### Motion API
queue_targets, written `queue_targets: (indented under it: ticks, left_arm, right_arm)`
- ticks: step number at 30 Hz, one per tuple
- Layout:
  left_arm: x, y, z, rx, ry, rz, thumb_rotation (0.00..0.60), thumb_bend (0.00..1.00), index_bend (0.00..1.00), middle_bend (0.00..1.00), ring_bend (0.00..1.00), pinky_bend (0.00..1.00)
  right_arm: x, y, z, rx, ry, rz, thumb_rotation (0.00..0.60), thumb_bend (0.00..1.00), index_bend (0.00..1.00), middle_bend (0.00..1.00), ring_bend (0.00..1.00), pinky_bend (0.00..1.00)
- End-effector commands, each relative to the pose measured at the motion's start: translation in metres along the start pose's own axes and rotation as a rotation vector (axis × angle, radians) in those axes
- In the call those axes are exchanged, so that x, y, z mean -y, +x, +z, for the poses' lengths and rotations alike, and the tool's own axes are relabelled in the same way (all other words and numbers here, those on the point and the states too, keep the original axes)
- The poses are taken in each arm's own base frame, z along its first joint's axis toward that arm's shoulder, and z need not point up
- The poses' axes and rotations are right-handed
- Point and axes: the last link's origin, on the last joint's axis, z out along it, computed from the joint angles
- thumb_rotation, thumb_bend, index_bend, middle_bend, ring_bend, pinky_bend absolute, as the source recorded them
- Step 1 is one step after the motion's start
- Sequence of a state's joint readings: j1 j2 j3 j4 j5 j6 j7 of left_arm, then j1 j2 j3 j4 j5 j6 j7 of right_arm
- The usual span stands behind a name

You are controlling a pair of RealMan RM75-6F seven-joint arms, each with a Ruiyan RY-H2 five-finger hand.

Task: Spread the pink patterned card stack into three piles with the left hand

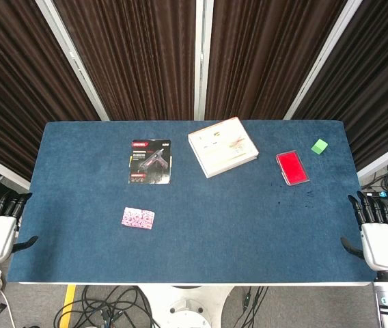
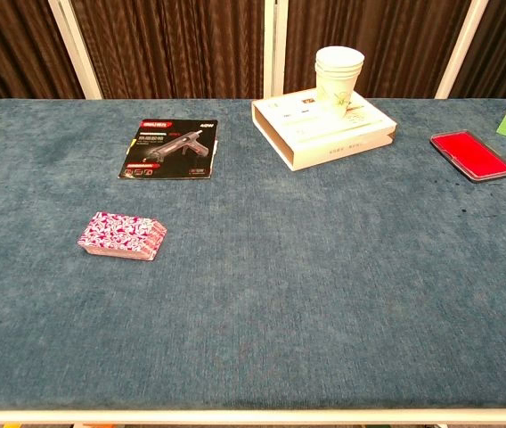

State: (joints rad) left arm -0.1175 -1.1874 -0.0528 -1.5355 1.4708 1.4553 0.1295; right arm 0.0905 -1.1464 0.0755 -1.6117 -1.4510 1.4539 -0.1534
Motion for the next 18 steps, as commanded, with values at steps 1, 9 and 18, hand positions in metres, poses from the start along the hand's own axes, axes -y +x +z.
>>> queue_targets:
  ticks: [1, 9, 18]
  left_arm:
    - [-0.001, -0.001, 0.0, 0.002, -0.006, -0.001, 0.6, 0.09, 0.12, 0.14, 0.06, 0.2]
    - [-0.002, -0.003, 0.002, 0.013, -0.013, 0.004, 0.6, 0.09, 0.12, 0.14, 0.06, 0.2]
    - [-0.002, -0.016, 0.001, 0.03, -0.018, -0.006, 0.6, 0.09, 0.12, 0.14, 0.06, 0.2]
  right_arm:
    - [0.0, 0.0, 0.0, 0.004, -0.003, -0.001, 0.6, 0.12, 0.02, 0.0, 0.0, 0.0]
    - [0.0, 0.001, 0.002, 0.001, -0.005, 0.001, 0.6, 0.12, 0.02, 0.0, 0.0, 0.0]
    - [0.0, 0.0, 0.003, 0.012, -0.001, 0.001, 0.6, 0.12, 0.02, 0.0, 0.0, 0.0]
